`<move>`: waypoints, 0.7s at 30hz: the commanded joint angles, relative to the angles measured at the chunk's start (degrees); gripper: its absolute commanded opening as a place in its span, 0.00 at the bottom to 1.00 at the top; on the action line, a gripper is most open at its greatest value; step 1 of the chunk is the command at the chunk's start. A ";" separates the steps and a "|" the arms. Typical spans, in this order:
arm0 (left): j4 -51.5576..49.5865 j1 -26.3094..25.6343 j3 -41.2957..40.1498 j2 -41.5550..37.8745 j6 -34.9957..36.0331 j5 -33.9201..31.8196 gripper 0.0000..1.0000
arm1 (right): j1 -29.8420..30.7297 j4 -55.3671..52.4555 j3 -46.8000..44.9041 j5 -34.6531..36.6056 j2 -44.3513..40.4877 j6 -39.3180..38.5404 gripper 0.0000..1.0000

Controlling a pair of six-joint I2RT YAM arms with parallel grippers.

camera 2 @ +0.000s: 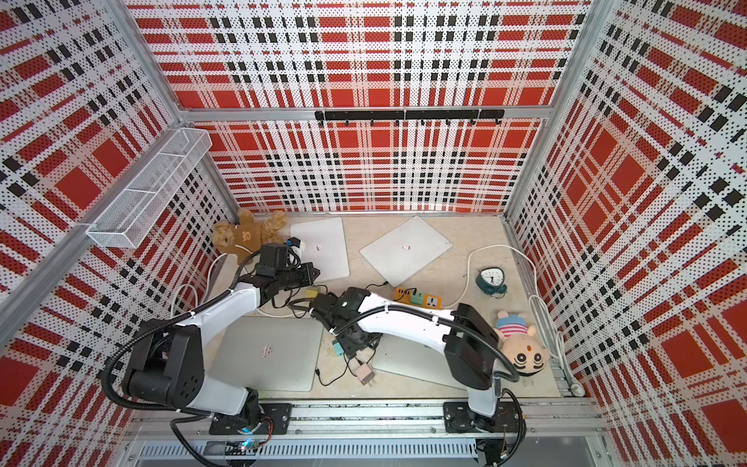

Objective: Unplug the laptop charger
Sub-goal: Place the plug at the center of the board, then remove the charging cable from the laptop.

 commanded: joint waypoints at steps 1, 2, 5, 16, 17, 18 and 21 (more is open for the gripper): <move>-0.43 -3.29 2.66 1.39 2.50 -1.58 0.06 | -3.77 3.36 -3.03 4.82 -5.79 2.76 0.62; -0.52 -4.11 3.23 1.79 2.94 -2.21 0.06 | -4.84 4.41 -3.89 5.04 -7.20 3.17 0.62; -0.81 -6.44 4.73 3.26 4.02 -3.98 0.08 | -8.71 8.91 -7.54 4.83 -12.05 4.17 0.62; -2.70 -15.06 13.37 11.84 11.60 -10.03 0.12 | -21.90 25.40 -19.34 -4.07 -23.20 5.41 0.62; -3.32 -16.09 14.65 13.00 12.98 -10.75 0.13 | -23.02 26.44 -19.84 -4.92 -23.59 5.28 0.62; -3.99 -17.10 15.89 14.20 14.47 -11.43 0.13 | -24.18 27.32 -20.12 -5.71 -23.72 5.09 0.62; -4.97 -19.56 18.87 17.30 18.11 -12.84 0.16 | -26.69 28.74 -20.22 -6.94 -23.65 4.22 0.62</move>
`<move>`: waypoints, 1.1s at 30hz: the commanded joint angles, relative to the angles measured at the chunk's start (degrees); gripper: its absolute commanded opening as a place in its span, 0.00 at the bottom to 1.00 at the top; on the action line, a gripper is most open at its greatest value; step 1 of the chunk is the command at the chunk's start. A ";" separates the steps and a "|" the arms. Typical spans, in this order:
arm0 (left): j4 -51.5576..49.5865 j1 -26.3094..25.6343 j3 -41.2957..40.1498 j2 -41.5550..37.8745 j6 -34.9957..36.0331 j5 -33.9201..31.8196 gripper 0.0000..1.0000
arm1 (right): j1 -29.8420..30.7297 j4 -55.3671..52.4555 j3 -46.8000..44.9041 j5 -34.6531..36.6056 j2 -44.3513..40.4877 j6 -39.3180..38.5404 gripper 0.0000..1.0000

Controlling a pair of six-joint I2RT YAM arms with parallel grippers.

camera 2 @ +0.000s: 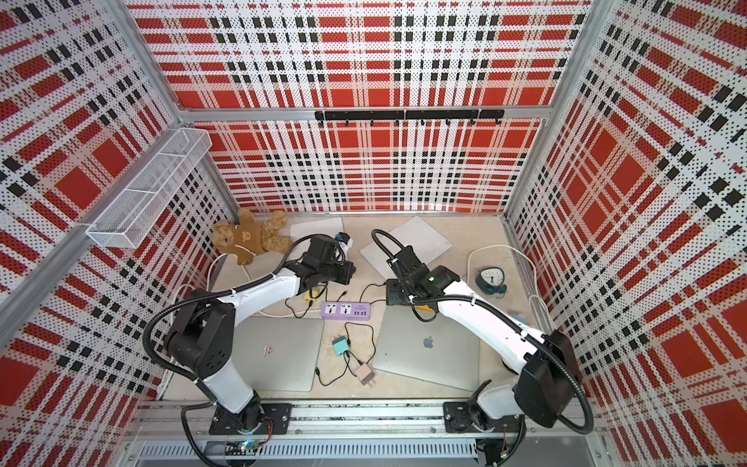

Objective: Unplug the laptop charger
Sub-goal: Remove the charging cable from the laptop.

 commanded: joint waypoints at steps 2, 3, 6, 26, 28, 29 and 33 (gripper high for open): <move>-2.66 -2.88 4.39 4.15 7.15 -2.64 0.17 | -3.23 5.35 -0.43 -3.22 -0.87 -0.82 0.62; -3.01 -3.29 5.35 5.14 7.70 -2.56 0.18 | -4.02 5.70 -0.55 -3.64 -0.78 -1.18 0.62; -4.18 -3.55 7.96 7.78 9.21 -1.62 0.21 | -6.52 7.20 -1.11 -5.17 -0.43 -1.90 0.63; -9.15 -6.61 16.75 19.35 17.71 0.78 0.26 | -14.30 14.23 -8.22 -12.08 -0.76 -1.27 0.63; -9.15 -6.88 17.11 19.78 17.64 0.86 0.27 | -14.68 14.68 -8.68 -12.53 -0.86 -1.16 0.63; -9.14 -6.94 17.31 20.09 17.64 1.03 0.27 | -14.84 14.83 -8.77 -12.73 -0.97 -1.18 0.64; -9.16 -7.20 18.42 21.24 17.30 0.95 0.27 | -15.36 14.79 -8.69 -13.00 -0.95 -1.51 0.64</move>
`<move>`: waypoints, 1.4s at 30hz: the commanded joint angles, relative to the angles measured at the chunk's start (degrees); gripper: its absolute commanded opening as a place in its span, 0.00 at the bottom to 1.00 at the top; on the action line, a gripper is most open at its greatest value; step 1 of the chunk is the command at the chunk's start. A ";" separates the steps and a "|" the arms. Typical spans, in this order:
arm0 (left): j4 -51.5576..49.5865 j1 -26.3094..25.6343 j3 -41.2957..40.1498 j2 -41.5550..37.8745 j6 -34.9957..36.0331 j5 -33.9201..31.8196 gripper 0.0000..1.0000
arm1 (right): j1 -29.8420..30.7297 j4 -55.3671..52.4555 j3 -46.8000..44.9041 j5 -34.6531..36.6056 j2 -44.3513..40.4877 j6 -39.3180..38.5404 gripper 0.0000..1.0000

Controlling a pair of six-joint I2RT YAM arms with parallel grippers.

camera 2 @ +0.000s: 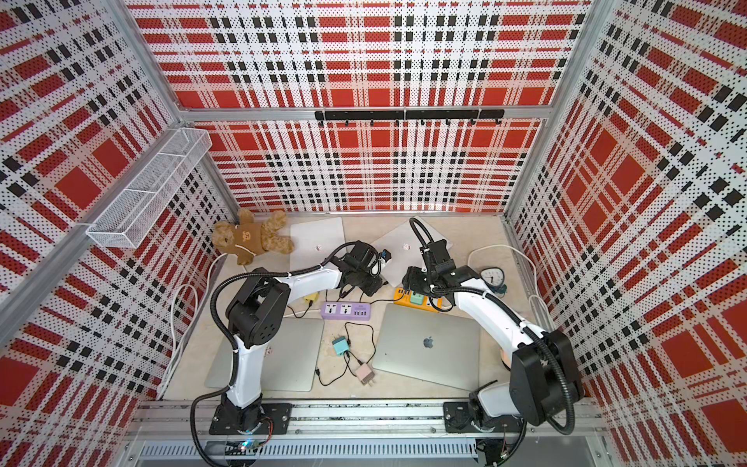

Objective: Unplug the laptop charger
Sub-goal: Remove the charging cable from the laptop.

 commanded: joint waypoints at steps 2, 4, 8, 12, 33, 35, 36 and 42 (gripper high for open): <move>-0.43 -0.41 2.53 1.98 0.35 1.17 0.27 | -1.04 1.58 -0.08 -0.76 -1.11 -0.32 0.63; -0.38 -0.46 2.95 2.55 0.19 1.60 0.27 | -1.55 1.59 -0.16 -0.91 -1.29 -0.46 0.63; -0.43 -0.63 3.54 3.40 0.08 2.05 0.26 | -3.01 1.54 0.04 -1.42 -1.77 -1.00 0.64; -0.34 -0.80 4.02 4.16 -0.04 2.27 0.26 | -5.33 1.73 0.34 -2.69 -2.18 -1.68 0.64; 0.08 -1.59 5.73 7.11 -2.62 2.54 0.21 | -8.54 6.45 -0.40 -6.07 2.32 -2.37 0.64; 0.33 -1.59 5.56 7.02 -2.88 2.47 0.20 | -8.87 7.11 -0.18 -6.25 3.27 -2.35 0.64; 0.53 -1.62 5.52 6.94 -2.93 2.53 0.20 | -9.01 7.59 -0.16 -6.38 3.85 -2.27 0.63; 0.73 -1.64 5.00 6.58 -3.23 1.98 0.14 | -9.49 12.64 -0.75 -7.84 8.22 0.06 0.63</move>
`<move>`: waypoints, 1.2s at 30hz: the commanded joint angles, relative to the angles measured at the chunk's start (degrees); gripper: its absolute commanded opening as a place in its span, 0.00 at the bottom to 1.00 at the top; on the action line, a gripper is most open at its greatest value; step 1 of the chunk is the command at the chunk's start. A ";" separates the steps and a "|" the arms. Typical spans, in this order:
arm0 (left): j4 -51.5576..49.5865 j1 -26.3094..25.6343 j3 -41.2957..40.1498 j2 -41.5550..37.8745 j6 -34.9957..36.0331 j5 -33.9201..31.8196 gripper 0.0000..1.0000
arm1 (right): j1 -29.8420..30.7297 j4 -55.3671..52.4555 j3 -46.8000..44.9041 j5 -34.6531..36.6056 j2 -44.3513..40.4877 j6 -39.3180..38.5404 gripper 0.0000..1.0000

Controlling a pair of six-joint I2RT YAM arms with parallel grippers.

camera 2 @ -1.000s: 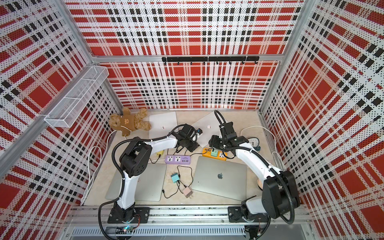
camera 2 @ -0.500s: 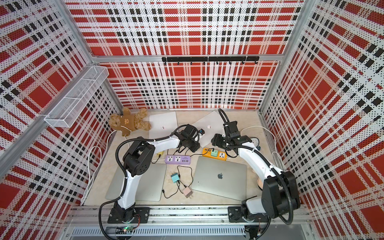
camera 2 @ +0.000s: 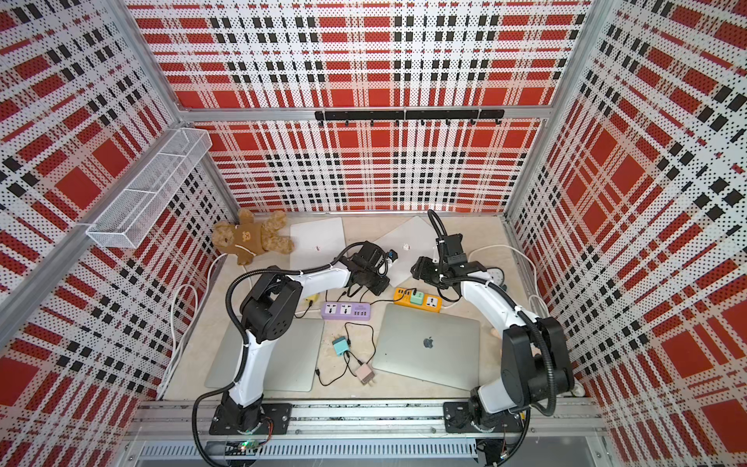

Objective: Unplug the laptop charger
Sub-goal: Remove the charging cable from the laptop.

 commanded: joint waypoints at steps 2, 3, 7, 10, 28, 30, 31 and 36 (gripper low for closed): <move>0.23 -0.38 -0.47 0.82 -0.40 0.71 0.13 | -1.00 6.22 -0.49 -2.01 4.20 1.94 0.63; 0.30 -0.45 -0.77 0.67 -0.39 0.61 0.13 | -1.24 7.06 -0.16 -2.77 5.29 2.20 0.62; 0.27 -0.46 -1.55 0.05 -0.47 0.15 0.12 | -1.80 9.22 2.30 -6.11 9.37 2.80 0.56; 0.30 -0.46 -1.90 -0.26 -0.53 -0.01 0.12 | -1.82 10.18 4.28 -7.21 11.87 3.17 0.49; 0.44 -0.19 -2.90 -1.28 -1.24 -0.71 0.10 | -1.83 11.74 11.04 -10.69 24.58 2.64 0.29; 0.39 -0.19 -3.00 -1.44 -1.36 -0.71 0.10 | -1.74 12.19 10.77 -11.22 25.07 2.73 0.28; 0.40 -0.19 -3.12 -1.54 -1.36 -0.70 0.10 | -1.74 12.50 10.65 -11.49 25.22 2.78 0.28; 0.41 -0.19 -3.26 -1.63 -1.50 -0.87 0.10 | -1.74 13.05 10.29 -12.08 25.67 2.96 0.27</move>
